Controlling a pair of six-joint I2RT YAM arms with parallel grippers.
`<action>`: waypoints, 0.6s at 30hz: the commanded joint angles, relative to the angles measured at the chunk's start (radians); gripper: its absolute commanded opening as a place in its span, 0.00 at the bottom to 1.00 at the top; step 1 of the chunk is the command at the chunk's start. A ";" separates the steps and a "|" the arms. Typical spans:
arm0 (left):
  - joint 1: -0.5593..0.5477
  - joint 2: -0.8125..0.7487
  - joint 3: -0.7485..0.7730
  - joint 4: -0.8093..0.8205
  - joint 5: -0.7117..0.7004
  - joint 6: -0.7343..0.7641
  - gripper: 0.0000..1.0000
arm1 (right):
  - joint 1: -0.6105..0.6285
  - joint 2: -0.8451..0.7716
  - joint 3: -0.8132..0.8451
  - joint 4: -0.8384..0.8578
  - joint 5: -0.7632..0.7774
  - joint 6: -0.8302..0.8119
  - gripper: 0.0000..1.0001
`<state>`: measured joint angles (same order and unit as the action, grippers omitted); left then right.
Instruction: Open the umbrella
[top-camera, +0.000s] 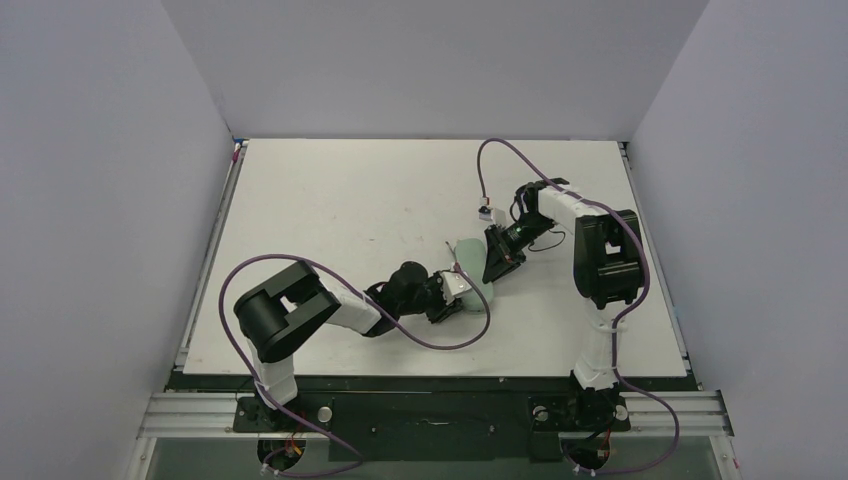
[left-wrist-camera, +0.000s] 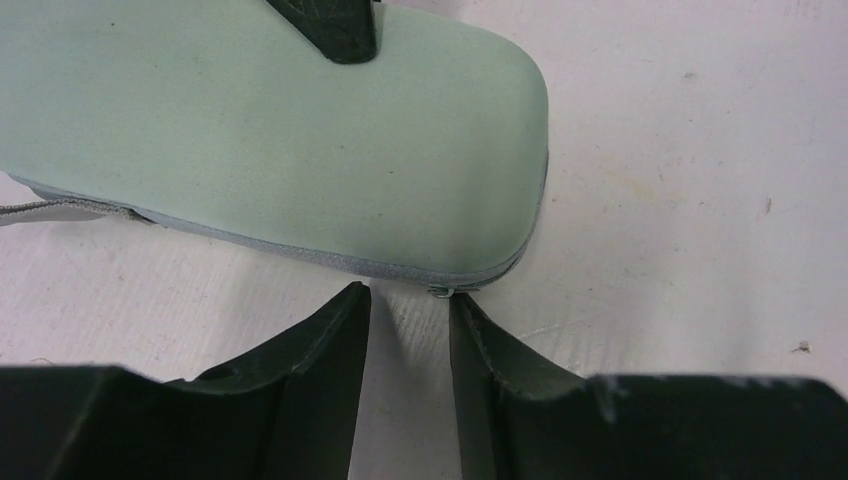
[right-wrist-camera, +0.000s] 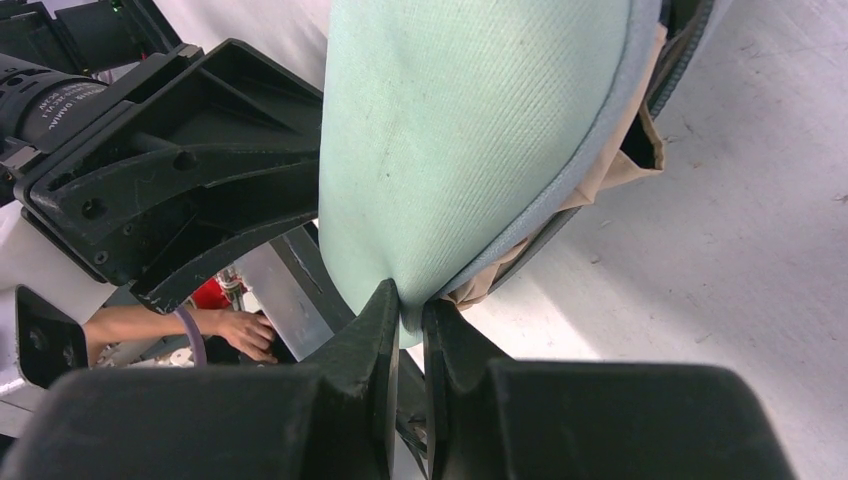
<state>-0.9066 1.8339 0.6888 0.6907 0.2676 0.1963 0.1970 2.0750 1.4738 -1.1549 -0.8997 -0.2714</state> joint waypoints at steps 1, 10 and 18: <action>-0.019 0.007 0.017 0.031 0.034 0.017 0.34 | -0.001 0.039 -0.007 0.031 0.144 -0.060 0.00; -0.026 0.005 0.014 0.012 0.073 0.046 0.44 | -0.002 0.036 -0.001 0.030 0.146 -0.059 0.00; -0.022 0.008 0.031 0.044 0.028 -0.019 0.26 | -0.001 0.036 -0.008 0.032 0.146 -0.058 0.00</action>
<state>-0.9279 1.8351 0.6891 0.6846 0.2981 0.2165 0.1970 2.0750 1.4738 -1.1614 -0.8989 -0.2779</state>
